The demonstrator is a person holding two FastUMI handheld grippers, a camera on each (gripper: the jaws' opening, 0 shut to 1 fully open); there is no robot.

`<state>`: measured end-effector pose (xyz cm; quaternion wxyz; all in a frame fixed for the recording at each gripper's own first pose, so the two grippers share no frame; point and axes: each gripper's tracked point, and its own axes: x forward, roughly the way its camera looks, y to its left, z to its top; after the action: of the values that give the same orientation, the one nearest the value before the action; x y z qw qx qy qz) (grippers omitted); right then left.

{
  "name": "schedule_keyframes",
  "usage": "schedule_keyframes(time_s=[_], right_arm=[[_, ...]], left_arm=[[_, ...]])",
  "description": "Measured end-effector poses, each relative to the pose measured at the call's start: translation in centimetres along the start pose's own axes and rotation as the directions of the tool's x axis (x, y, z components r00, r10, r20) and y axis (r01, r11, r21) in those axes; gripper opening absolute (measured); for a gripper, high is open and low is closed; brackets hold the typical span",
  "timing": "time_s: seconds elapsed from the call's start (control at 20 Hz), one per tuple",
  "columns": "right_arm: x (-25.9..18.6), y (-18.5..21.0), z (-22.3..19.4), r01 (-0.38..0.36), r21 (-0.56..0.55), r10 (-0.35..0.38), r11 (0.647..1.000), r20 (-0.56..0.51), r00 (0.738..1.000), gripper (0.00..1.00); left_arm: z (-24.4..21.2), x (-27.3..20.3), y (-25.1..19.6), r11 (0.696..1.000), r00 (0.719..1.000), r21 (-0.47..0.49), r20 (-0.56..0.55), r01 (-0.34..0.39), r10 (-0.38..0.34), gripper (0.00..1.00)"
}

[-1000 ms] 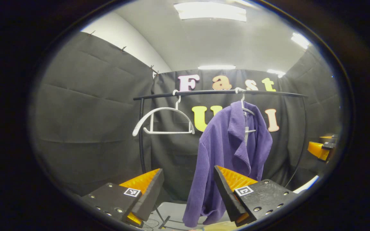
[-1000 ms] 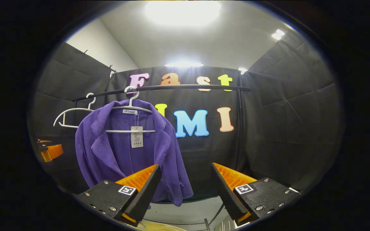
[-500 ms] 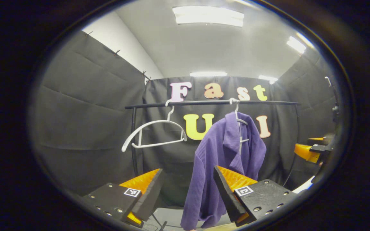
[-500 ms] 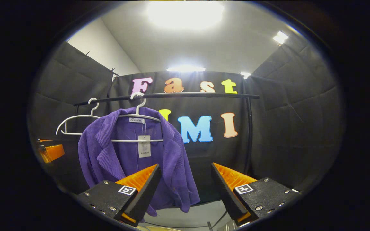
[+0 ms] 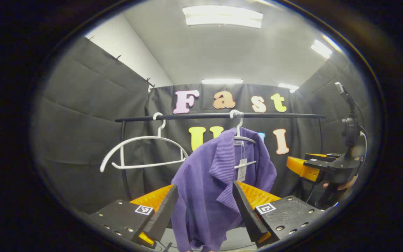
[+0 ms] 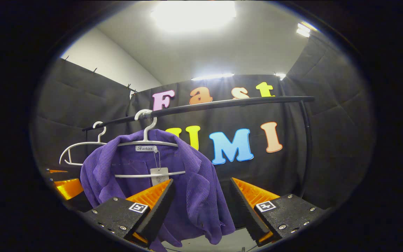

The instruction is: Grasp the clothes on the hanger with both hands and then place them into the laundry hamper below.

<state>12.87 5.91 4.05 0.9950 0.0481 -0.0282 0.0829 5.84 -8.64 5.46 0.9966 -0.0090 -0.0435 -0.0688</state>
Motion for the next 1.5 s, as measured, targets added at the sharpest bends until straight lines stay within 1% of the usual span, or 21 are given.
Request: schedule_keyframes(time_s=[0.1,0.2,0.35,0.45,0.55,0.6,0.75,0.9,1.05,1.15,1.2,1.25,1.3,1.35,1.4,1.45,1.5], right_arm=[[2.0,0.1,0.2,-0.020,0.038,0.020,0.999,0.010,1.000,0.95],[4.1,0.5,0.1,-0.048,0.075,0.047,0.996,0.012,0.999,0.95],[6.6,1.0,-0.3,-0.079,0.095,0.078,0.992,0.011,0.997,0.94],[8.0,1.4,-0.8,-0.096,0.095,0.095,0.991,0.013,0.995,0.95],[9.0,1.6,-2.1,-0.108,0.090,0.108,0.990,-0.002,0.994,0.95],[9.4,1.7,-3.1,-0.111,0.087,0.113,0.990,-0.017,0.993,0.95],[10.3,1.9,-6.1,-0.122,0.057,0.126,0.991,-0.059,0.990,0.95],[10.8,1.4,-9.1,-0.117,0.026,0.119,0.993,-0.092,0.989,0.93],[11.2,1.2,-10.6,-0.104,0.055,0.110,0.993,-0.117,0.987,0.90],[11.8,1.5,-10.3,-0.100,0.086,0.110,0.991,-0.113,0.988,0.84],[12.1,1.8,-10.1,-0.106,0.097,0.117,0.990,-0.108,0.987,0.78],[12.3,2.1,-9.8,-0.121,0.105,0.132,0.987,-0.104,0.986,0.73],[12.3,2.8,-9.5,-0.149,0.111,0.160,0.983,-0.100,0.982,0.60],[12.3,3.5,-9.0,-0.183,0.112,0.194,0.977,-0.092,0.977,0.50],[12.2,3.1,-8.5,-0.176,0.086,0.183,0.981,-0.075,0.980,0.29],[12.3,2.5,-7.7,-0.165,0.052,0.168,0.985,-0.048,0.985,0.16],[11.9,2.7,-7.2,-0.181,0.033,0.182,0.983,-0.028,0.983,0.03]], left_arm=[[-0.7,1.4,-1.4,1.000,1.000,-0.010,-0.008,-0.011,0.011,0.96],[-1.6,2.9,-2.0,0.999,0.999,-0.013,-0.018,-0.042,0.042,0.96],[-1.9,4.6,-2.1,0.996,0.996,-0.007,-0.006,-0.092,0.092,0.96],[-1.7,5.4,-1.9,0.992,0.992,0.007,0.023,-0.127,0.127,0.96],[-2.3,5.9,-1.9,0.988,0.988,0.009,0.026,-0.155,0.155,0.90],[-2.7,6.2,-1.8,0.985,0.985,0.009,0.025,-0.170,0.169,0.96],[-3.6,7.0,-1.9,0.978,0.978,0.025,0.030,-0.206,0.206,0.96],[-4.8,7.5,-1.7,0.967,0.968,0.051,0.033,-0.249,0.247,0.96],[-5.8,7.3,-1.1,0.952,0.956,0.085,0.044,-0.292,0.290,0.96],[-5.8,7.6,-0.8,0.942,0.950,0.119,0.048,-0.312,0.309,0.96],[-5.8,7.8,-0.8,0.940,0.949,0.132,0.049,-0.315,0.311,0.96],[-5.7,7.7,-0.7,0.935,0.946,0.142,0.051,-0.324,0.320,0.85],[-5.6,7.6,-0.3,0.929,0.942,0.154,0.051,-0.336,0.332,0.74],[-5.6,7.2,0.0,0.921,0.936,0.169,0.052,-0.352,0.348,0.63],[-5.4,6.8,0.2,0.914,0.932,0.181,0.055,-0.363,0.359,0.52],[-5.2,6.7,0.2,0.919,0.936,0.179,0.053,-0.351,0.347,0.42],[-5.2,6.7,-0.5,0.935,0.950,0.169,0.043,-0.313,0.310,0.31]])
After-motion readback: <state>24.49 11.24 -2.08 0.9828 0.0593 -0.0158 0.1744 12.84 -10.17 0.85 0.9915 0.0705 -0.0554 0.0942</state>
